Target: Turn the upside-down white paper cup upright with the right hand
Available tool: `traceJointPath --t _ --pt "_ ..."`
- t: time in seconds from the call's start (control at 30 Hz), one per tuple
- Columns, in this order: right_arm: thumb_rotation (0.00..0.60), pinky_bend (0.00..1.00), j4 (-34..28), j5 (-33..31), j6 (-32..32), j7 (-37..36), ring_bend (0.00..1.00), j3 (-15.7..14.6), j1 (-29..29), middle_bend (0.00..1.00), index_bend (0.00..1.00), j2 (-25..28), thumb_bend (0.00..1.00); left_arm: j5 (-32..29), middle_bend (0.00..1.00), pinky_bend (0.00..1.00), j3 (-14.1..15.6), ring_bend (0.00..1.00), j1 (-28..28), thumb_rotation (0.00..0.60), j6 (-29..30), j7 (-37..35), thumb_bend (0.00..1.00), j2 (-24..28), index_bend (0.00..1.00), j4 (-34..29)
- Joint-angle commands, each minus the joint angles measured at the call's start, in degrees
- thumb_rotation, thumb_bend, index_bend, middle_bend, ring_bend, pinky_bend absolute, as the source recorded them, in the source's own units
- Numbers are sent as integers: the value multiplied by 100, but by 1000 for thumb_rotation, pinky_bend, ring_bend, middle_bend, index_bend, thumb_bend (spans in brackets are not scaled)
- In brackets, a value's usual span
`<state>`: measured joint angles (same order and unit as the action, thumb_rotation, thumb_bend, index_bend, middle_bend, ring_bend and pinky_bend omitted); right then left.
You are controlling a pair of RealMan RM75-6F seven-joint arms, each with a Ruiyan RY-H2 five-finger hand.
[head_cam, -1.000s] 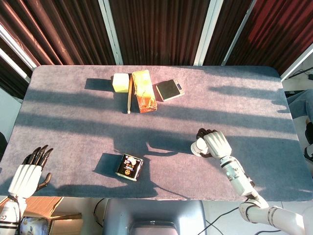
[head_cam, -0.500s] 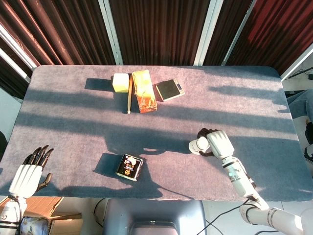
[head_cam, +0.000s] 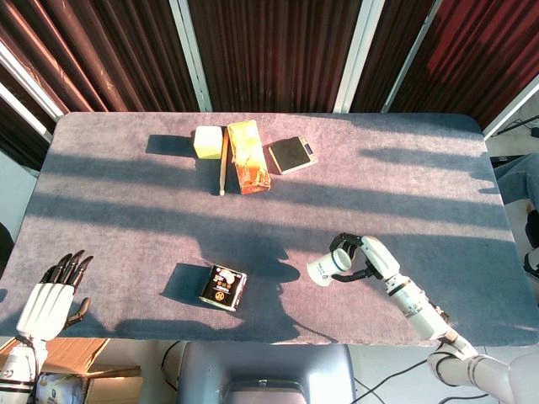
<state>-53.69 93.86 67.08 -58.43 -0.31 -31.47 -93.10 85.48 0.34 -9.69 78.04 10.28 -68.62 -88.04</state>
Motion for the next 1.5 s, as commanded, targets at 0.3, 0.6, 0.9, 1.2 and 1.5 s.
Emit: traceJointPath --t 0.3,0.6,0.9,1.2,1.5 --pt "600 612 1276 473 -89 -834 475 -625 -178 482 539 -288 170 8 13 194 1 0 6 600 12 -16 410 9 93 -9" --pt "600 384 758 344 -86 425 252 -573 -148 311 395 175 170 14 13 194 3 0 10 600 17 -3 410 8 93 -17" --pt "600 269 -643 110 -471 1828 149 -456 -279 224 287 1050 170 3 13 194 4 0 7 600 3 42 411 -4 93 -25" --pt "600 264 -1859 -387 -1449 3935 144 -266 -594 220 284 1531 169 -17 13 195 4 0 6 600 -16 60 410 3 93 -43" --pt "600 358 -2488 -1345 -2230 5838 244 -32 -762 274 422 1496 169 -31 13 197 2 0 12 600 -17 39 411 19 93 -54"
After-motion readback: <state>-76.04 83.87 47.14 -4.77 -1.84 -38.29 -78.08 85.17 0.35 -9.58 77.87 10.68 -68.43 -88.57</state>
